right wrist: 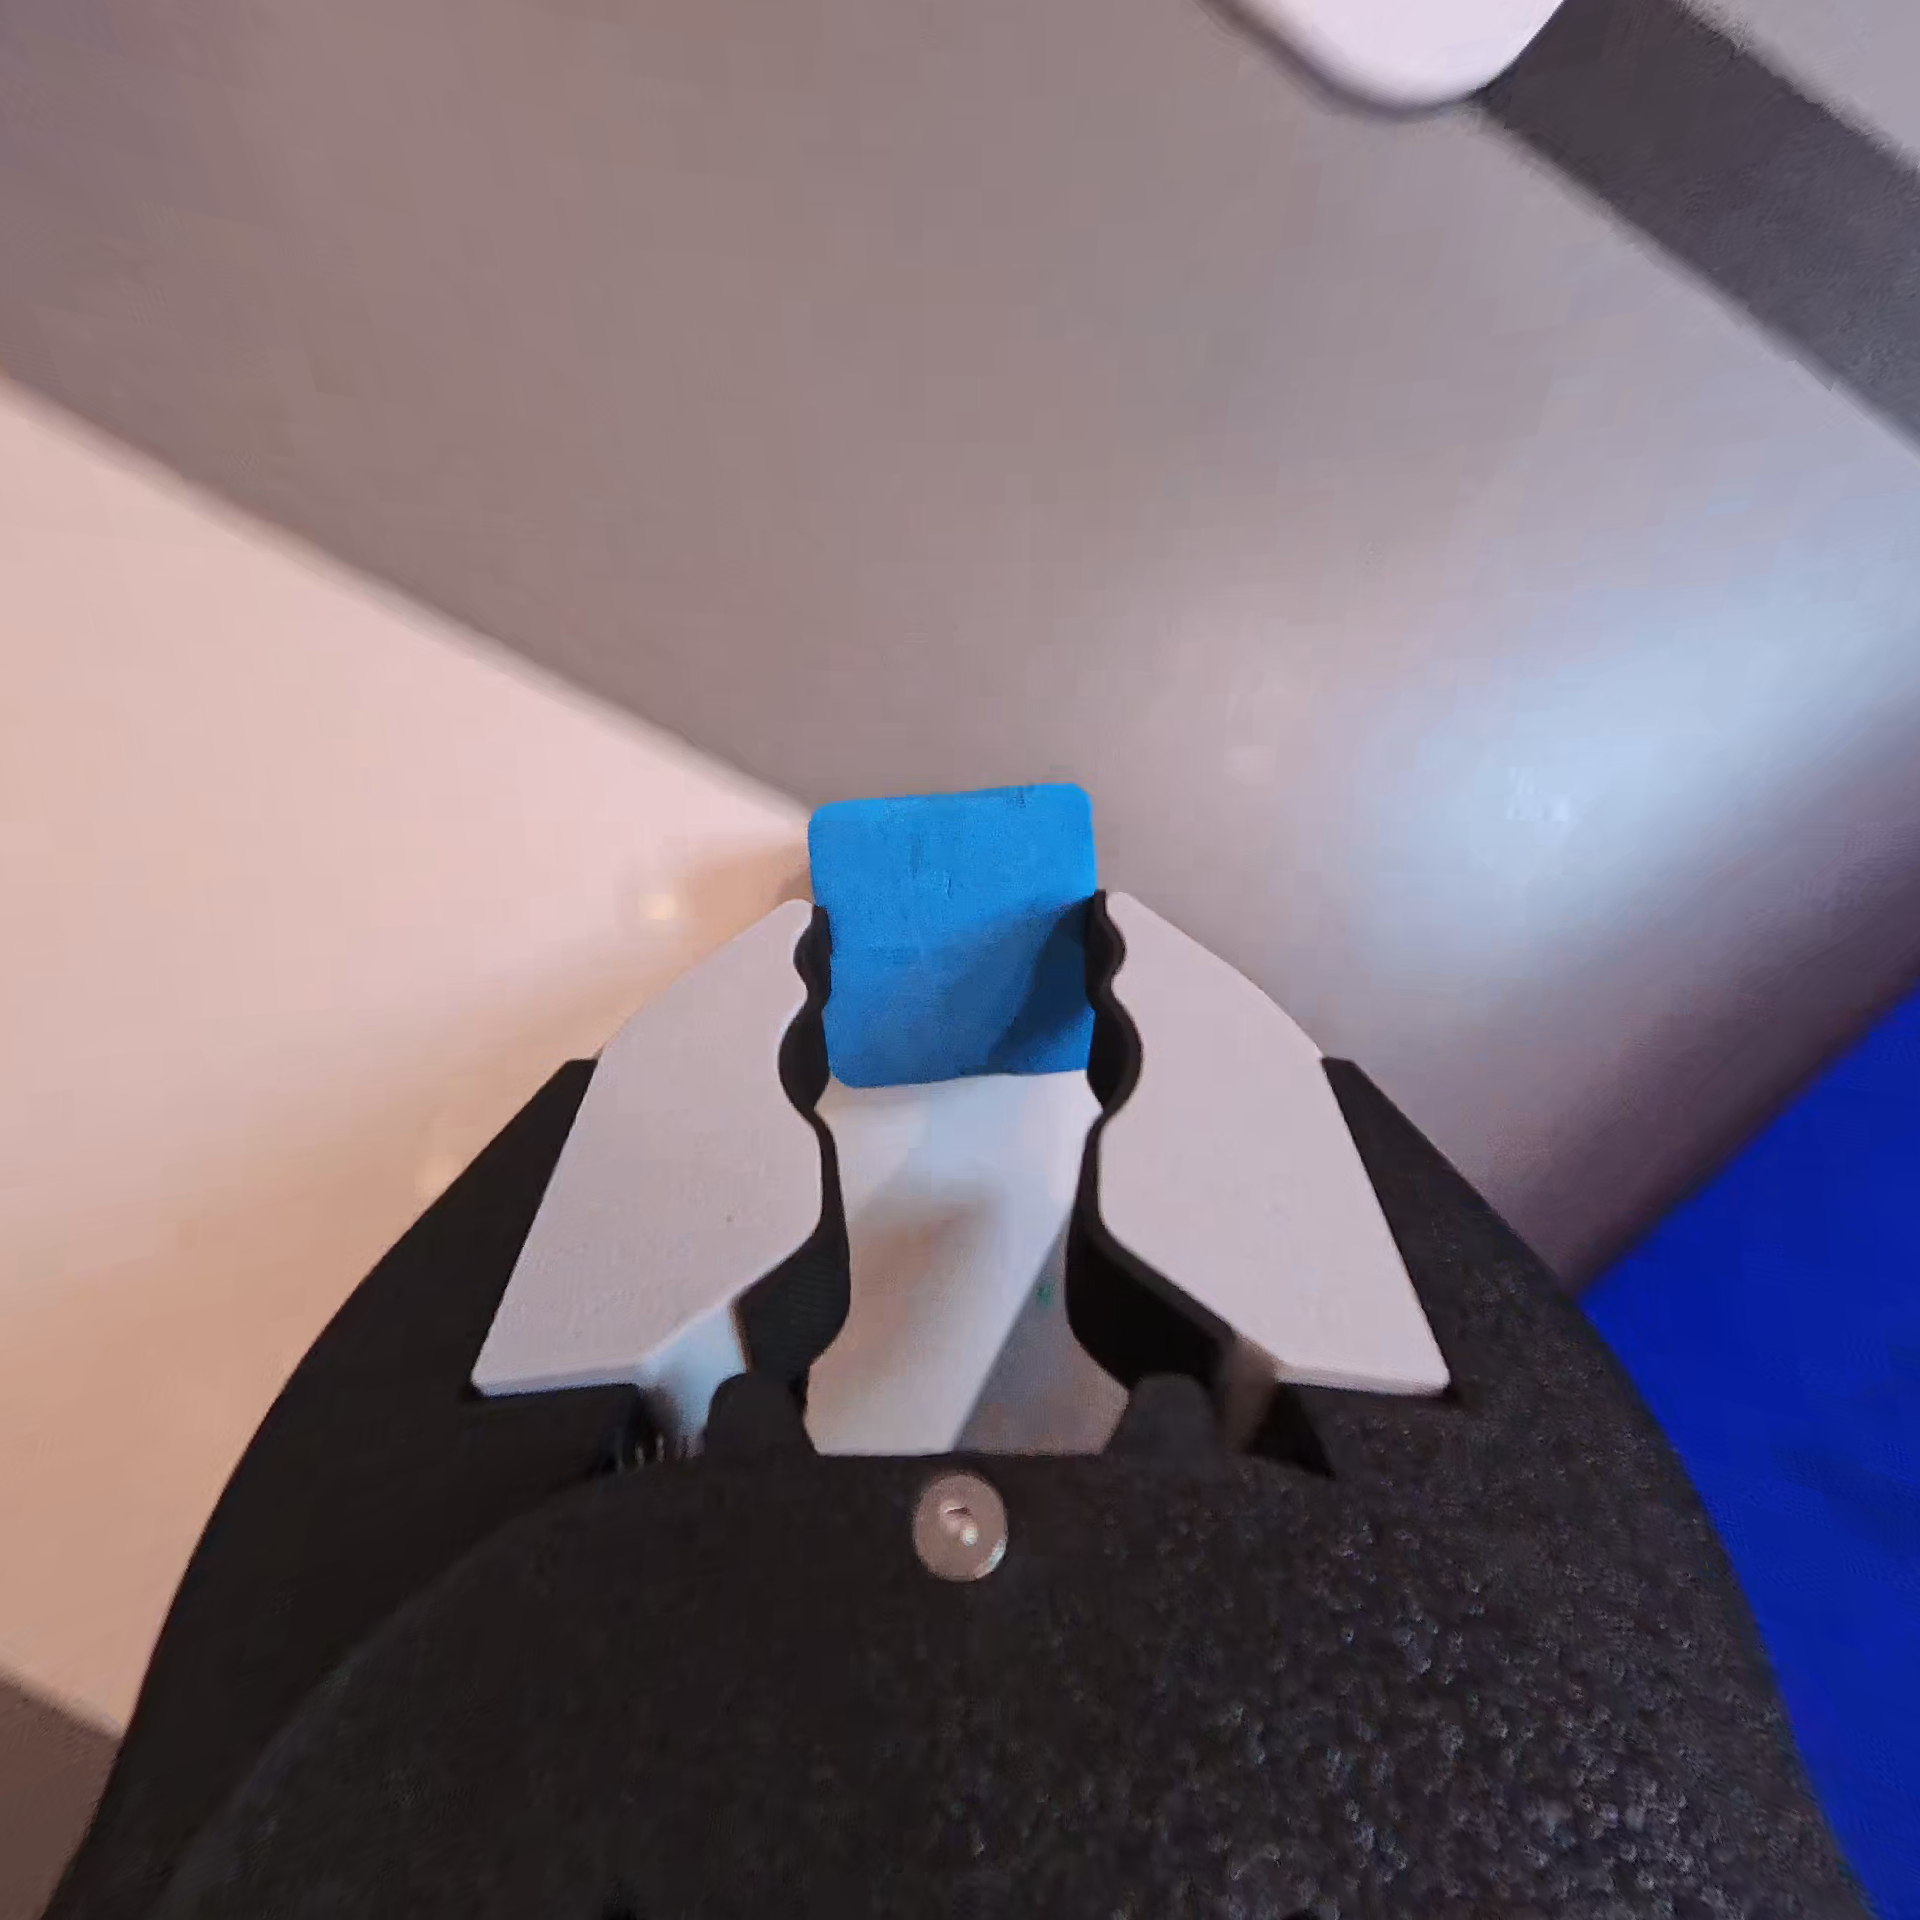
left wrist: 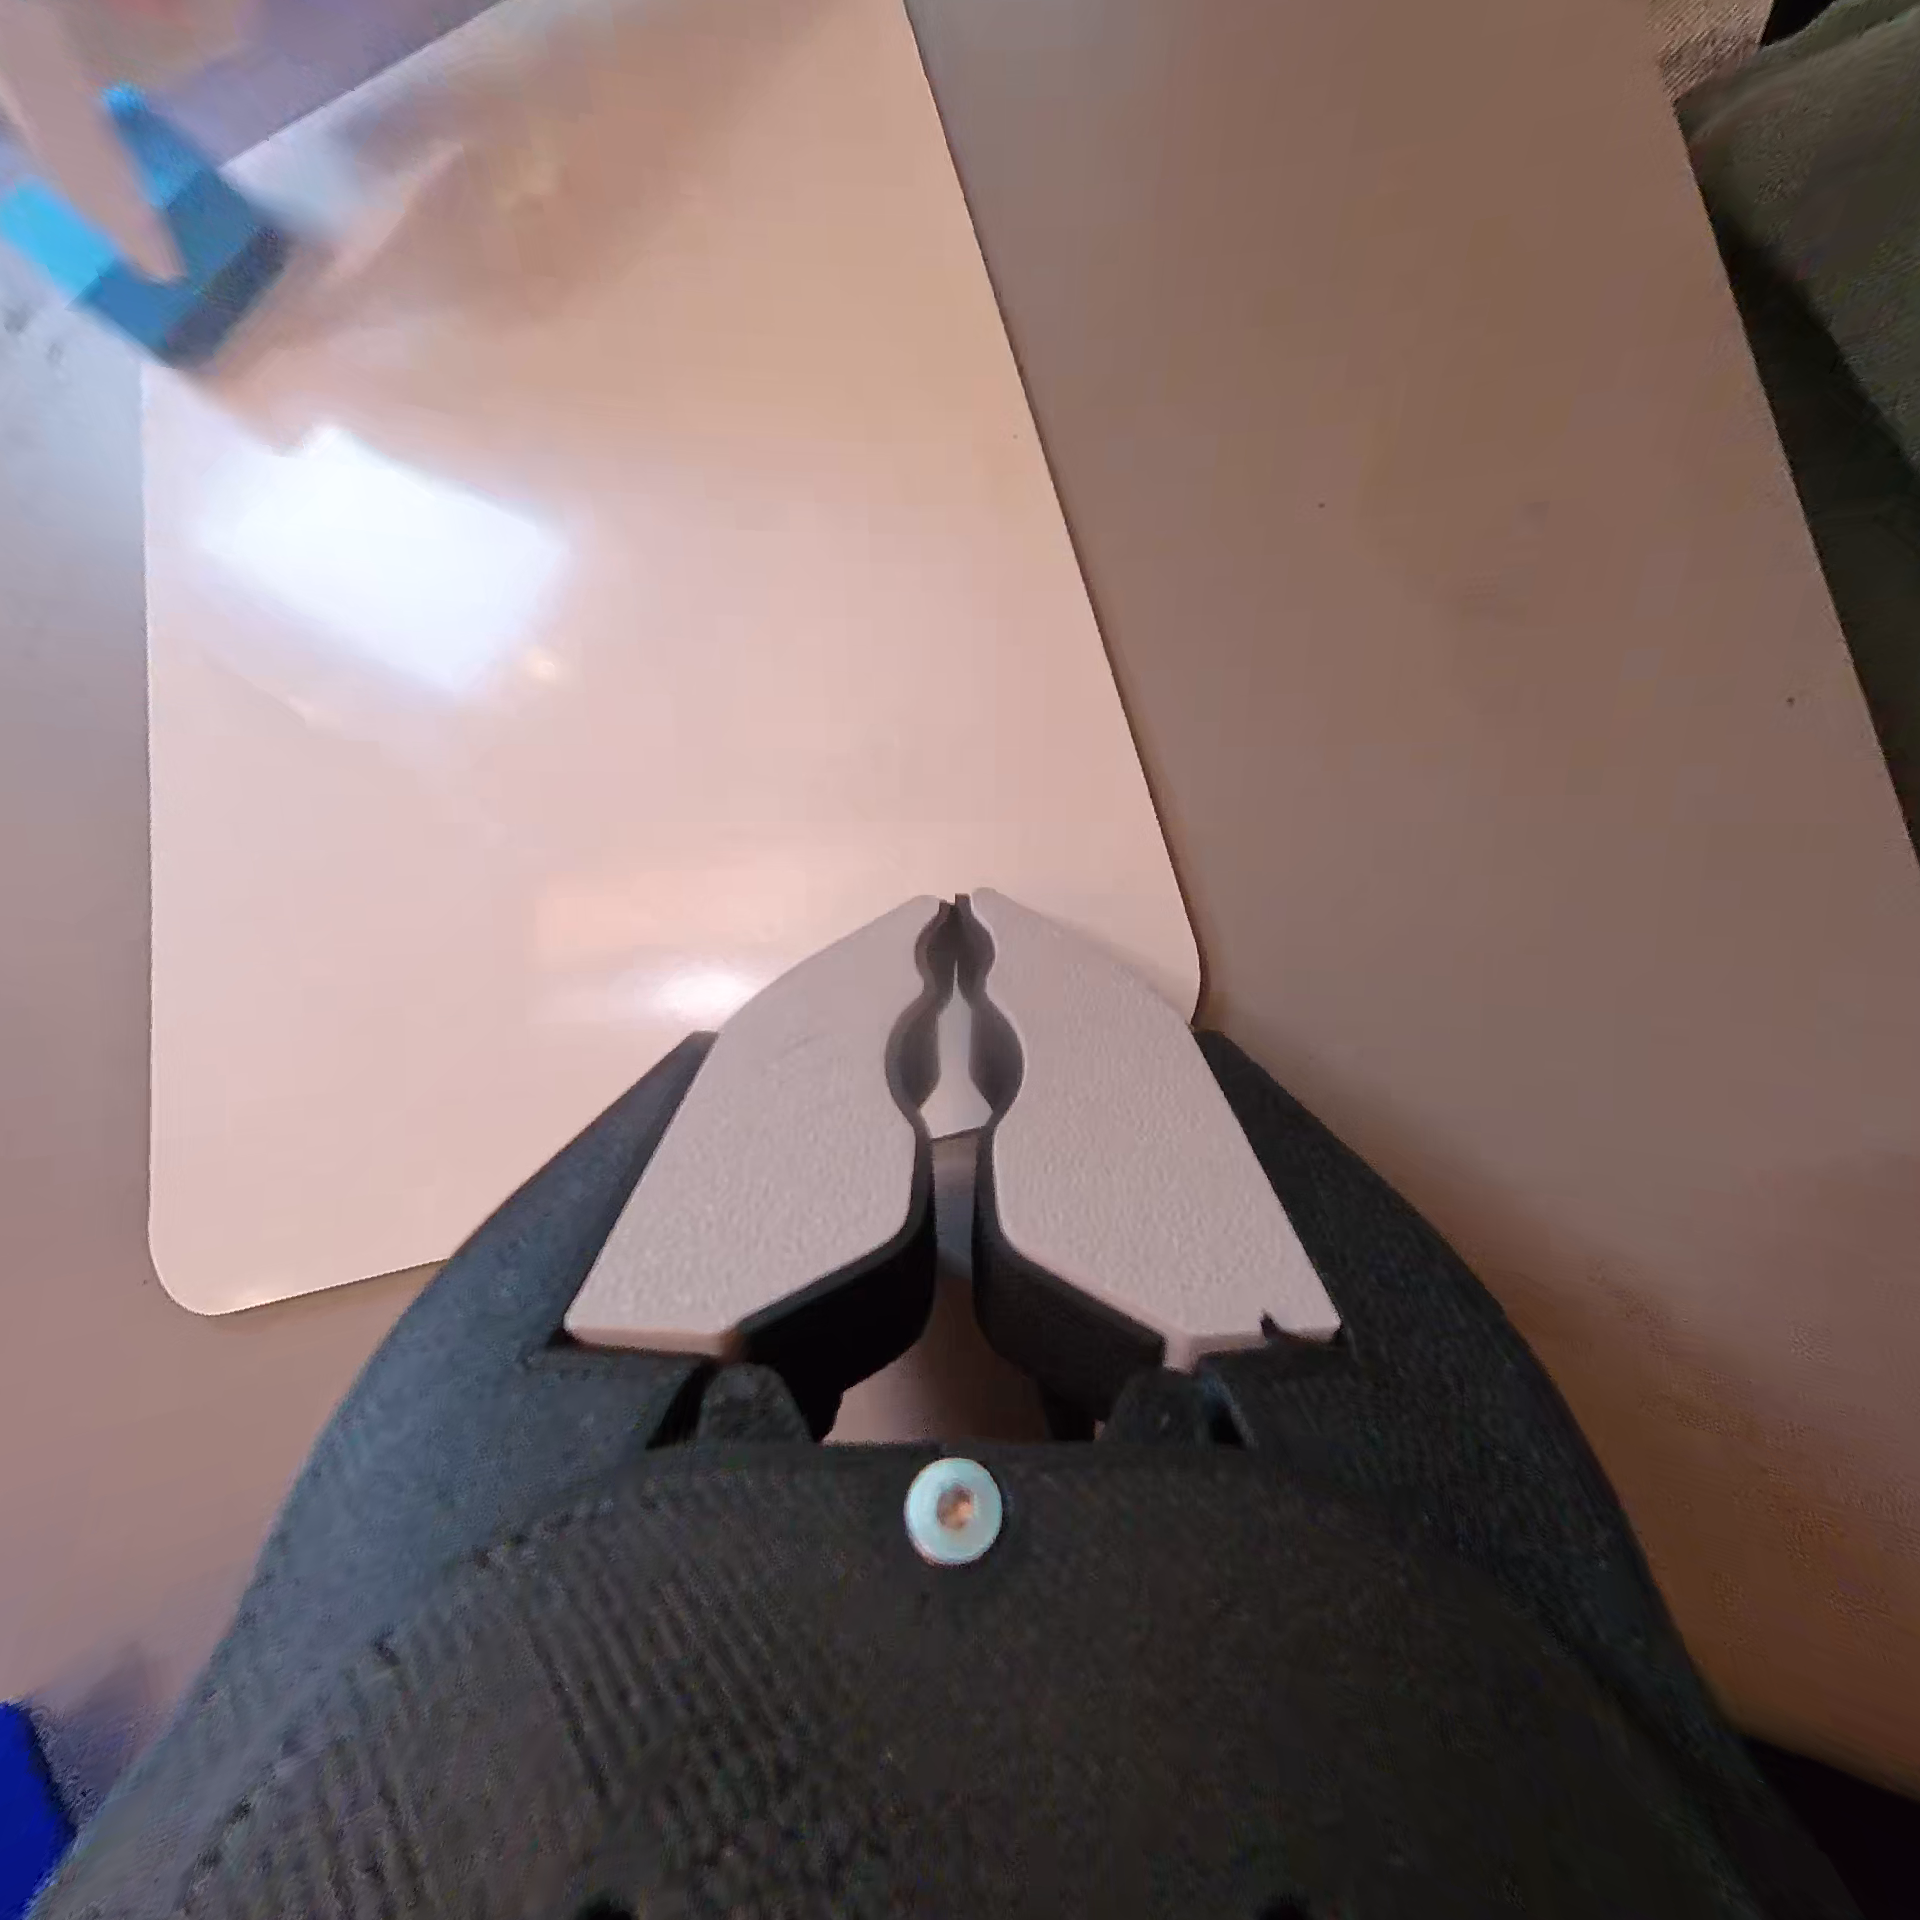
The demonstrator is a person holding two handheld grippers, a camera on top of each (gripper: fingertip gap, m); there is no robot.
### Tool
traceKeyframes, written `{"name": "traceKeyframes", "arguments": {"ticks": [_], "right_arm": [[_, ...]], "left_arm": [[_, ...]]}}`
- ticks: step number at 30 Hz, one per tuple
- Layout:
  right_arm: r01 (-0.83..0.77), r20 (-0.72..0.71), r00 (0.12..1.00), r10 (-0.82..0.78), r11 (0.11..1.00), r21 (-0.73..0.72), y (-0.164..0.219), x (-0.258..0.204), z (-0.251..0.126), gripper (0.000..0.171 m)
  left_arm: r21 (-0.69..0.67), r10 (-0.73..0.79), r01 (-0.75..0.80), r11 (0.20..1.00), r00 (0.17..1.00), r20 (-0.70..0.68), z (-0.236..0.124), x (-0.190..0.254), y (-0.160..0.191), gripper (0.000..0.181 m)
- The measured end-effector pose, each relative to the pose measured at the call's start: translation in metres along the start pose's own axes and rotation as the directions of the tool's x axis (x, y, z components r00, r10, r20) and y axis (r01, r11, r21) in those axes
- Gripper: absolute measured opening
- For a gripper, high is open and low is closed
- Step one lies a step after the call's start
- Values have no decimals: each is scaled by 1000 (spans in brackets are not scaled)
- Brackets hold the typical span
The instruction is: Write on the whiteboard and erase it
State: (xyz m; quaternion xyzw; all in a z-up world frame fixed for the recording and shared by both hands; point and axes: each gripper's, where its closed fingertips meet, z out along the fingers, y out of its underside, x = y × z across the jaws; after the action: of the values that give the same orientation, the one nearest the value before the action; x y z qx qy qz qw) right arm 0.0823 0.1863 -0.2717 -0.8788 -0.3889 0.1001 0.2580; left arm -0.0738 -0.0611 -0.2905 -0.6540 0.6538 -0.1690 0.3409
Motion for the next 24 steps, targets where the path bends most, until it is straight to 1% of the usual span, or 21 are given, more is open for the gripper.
{"name": "traceKeyframes", "arguments": {"ticks": [2, 3, 5, 7, 9, 12, 14, 16, 20, 21, 22, 24], "right_arm": [[-94, 10, 996, 94, 994, 50, -31, 20, 13, 48], [-120, 1, 993, 120, 991, 55, -39, 31, 20, 48], [-147, 14, 989, 147, 989, 26, -42, 40, 35, 48], [-105, -6, 994, 106, 993, 47, -43, 40, 40, 50], [-39, -38, 998, 44, 990, 132, -48, 37, 29, 58], [3, -9, 1000, 0, 949, 316, -54, 18, -9, 63], [25, 0, 1000, -28, 917, 398, -46, 3, -36, 66], [50, -2, 999, -55, 901, 431, -27, -8, -55, 68], [57, 3, 998, -64, 916, 398, 16, -16, -66, 70], [62, -5, 998, -65, 913, 404, 23, -16, -68, 70], [66, -16, 998, -65, 911, 407, 28, -15, -69, 69], [57, -26, 998, -51, 910, 412, 35, -12, -67, 70]], "left_arm": [[15, -3, 3, 1000, 1000, -5, 0, 0, 0, 0], [22, -3, 3, 1000, 1000, -4, 0, 1, 0, 0], [33, 2, -2, 999, 1000, 1, -1, 1, 0, 0], [51, 25, -26, 998, 1000, 14, 0, 1, -1, 0], [68, 55, -57, 996, 998, 32, 0, 0, -1, 0], [106, 39, -41, 994, 999, 23, 0, -2, -4, 0], [147, -23, 23, 989, 1000, -2, -2, -6, -7, 0], [197, -71, 69, 978, 997, 2, -7, -15, -12, 0], [263, -149, 138, 955, 989, 23, -14, -32, -18, 0], [272, -164, 148, 951, 986, 37, -15, -37, -18, 7], [272, -186, 165, 948, 981, 56, -15, -42, -17, 20], [265, -218, 192, 945, 974, 71, -15, -50, -12, 24]]}}
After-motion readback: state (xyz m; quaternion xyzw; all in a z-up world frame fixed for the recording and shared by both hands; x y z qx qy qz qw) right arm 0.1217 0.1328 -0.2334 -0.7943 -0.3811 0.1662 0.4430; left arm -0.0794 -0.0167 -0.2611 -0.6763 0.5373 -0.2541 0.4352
